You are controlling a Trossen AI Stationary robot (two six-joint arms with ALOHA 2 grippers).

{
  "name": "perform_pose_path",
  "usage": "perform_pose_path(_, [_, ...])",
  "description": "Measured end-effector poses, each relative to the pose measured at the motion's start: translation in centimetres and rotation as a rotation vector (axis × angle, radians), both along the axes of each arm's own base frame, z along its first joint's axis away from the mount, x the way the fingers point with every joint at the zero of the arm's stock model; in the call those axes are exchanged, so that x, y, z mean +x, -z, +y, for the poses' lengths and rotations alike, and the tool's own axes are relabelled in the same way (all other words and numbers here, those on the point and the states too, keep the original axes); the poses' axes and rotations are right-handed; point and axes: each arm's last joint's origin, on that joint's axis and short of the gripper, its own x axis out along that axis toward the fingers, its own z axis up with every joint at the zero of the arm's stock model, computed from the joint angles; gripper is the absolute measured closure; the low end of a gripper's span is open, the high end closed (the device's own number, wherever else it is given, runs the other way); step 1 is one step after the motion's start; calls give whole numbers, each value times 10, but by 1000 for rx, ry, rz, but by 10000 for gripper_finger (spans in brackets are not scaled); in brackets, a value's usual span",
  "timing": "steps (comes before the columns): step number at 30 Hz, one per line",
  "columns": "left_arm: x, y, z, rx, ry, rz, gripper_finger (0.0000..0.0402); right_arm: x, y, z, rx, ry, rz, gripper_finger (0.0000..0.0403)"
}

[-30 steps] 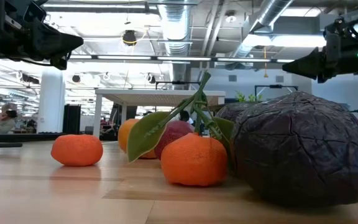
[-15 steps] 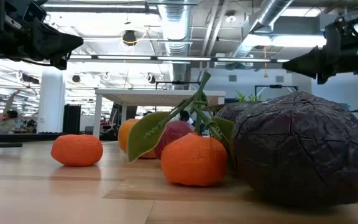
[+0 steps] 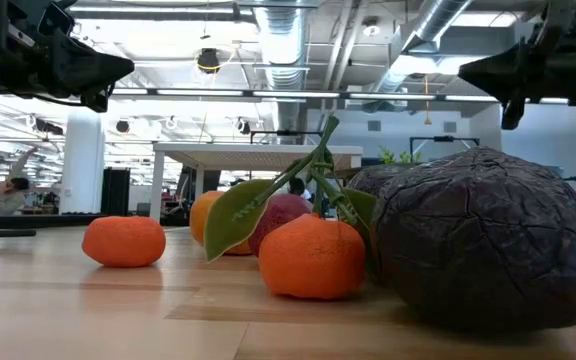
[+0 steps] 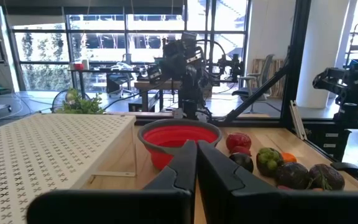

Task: Pick & Place Fruit
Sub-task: Put the red strainer bowl on the shelf

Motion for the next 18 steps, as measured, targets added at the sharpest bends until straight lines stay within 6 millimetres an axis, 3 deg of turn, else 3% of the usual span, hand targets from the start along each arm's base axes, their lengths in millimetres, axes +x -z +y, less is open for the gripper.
perform_pose_path(5, [0, 0, 0, 0, 0, 0, 394, 9, 5, -1, 142, -12, 114, 364])
perform_pose_path(12, [0, 0, 0, 0, 0, 0, 394, 30, -16, -7, 226, 115, 534, 308])
perform_pose_path(18, [0, 0, 0, 0, 0, 0, 394, 65, -29, -22, 269, 183, 893, 257])
